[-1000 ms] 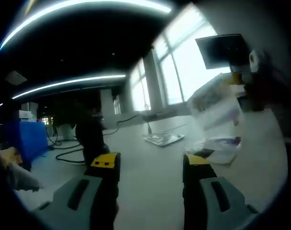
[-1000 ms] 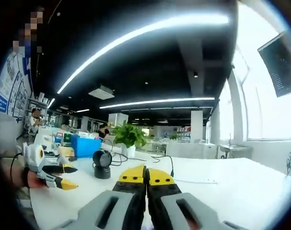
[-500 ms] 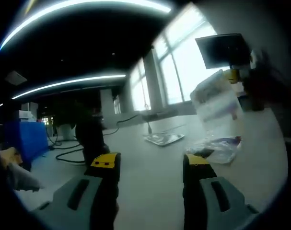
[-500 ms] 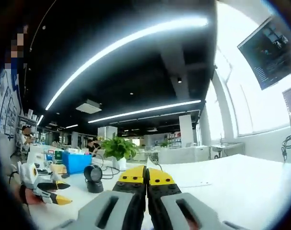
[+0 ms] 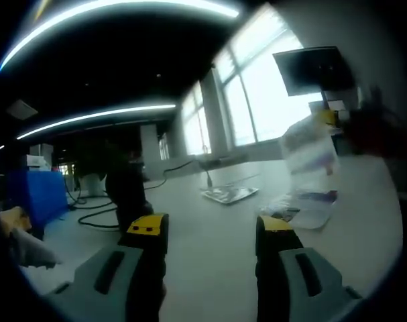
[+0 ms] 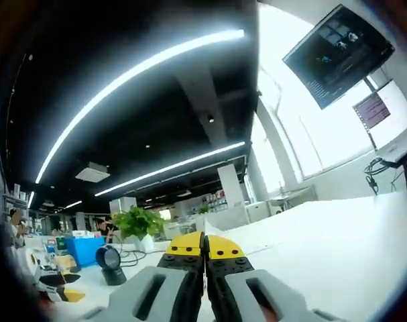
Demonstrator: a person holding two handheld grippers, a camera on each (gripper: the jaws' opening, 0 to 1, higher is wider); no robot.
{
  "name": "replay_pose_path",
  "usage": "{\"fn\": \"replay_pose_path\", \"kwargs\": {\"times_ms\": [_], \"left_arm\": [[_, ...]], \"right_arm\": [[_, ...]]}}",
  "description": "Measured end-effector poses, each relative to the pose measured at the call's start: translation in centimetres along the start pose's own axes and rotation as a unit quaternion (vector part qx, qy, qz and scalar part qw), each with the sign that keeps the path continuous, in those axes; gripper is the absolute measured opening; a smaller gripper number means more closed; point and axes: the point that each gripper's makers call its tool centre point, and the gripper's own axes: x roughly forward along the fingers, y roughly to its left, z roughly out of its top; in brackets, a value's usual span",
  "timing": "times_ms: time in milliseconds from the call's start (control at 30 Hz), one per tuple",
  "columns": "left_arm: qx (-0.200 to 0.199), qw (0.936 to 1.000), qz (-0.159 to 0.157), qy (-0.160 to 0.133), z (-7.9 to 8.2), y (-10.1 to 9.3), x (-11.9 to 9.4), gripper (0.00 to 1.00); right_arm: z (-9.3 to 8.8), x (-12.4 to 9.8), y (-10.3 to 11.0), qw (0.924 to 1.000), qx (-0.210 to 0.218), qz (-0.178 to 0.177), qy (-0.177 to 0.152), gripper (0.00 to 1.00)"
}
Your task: Clip sheet goods on table flip sheet goods clip sheet goods scan sheet goods put sheet goods back to table
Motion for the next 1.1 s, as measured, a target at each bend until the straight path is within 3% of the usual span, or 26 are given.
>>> {"fn": "replay_pose_path", "kwargs": {"times_ms": [133,267,333,700,800,833,933,1000,1100], "left_arm": [[-0.001,1.0000,0.000,-0.001,0.0,0.0,0.0,0.45],[0.001,1.0000,-0.001,0.000,0.0,0.0,0.0,0.45],[0.001,1.0000,-0.001,0.000,0.0,0.0,0.0,0.45],[0.003,1.0000,0.000,0.002,0.0,-0.1,0.0,0.45],[0.003,1.0000,0.000,0.002,0.0,-0.2,0.0,0.45],[0.003,1.0000,0.000,0.002,0.0,-0.2,0.0,0.45],[0.003,1.0000,0.000,0.002,0.0,-0.2,-0.1,0.45],[0.004,1.0000,0.000,0.002,0.0,-0.3,-0.1,0.45],[0.004,1.0000,0.000,0.002,0.0,-0.3,-0.1,0.45]], "right_arm": [[-0.4,-0.7,-2.8,0.9971,0.059,-0.048,-0.002,0.00],[-1.8,-1.4,-5.1,0.9875,0.139,-0.073,0.008,0.00],[-1.7,-1.9,-6.5,0.9849,0.144,-0.096,-0.009,0.00],[-2.9,-3.4,-8.9,0.9720,0.184,-0.145,-0.013,0.00],[-3.8,-3.7,-10.1,0.9621,0.219,-0.163,-0.010,0.00],[-4.3,-3.9,-10.8,0.9546,0.242,-0.174,-0.009,0.00],[-5.3,-4.4,-11.1,0.9456,0.267,-0.186,-0.006,0.00],[-5.9,-4.4,-11.1,0.9333,0.304,-0.192,-0.002,0.00],[-6.3,-4.4,-12.0,0.9305,0.306,-0.201,-0.001,0.00]]}}
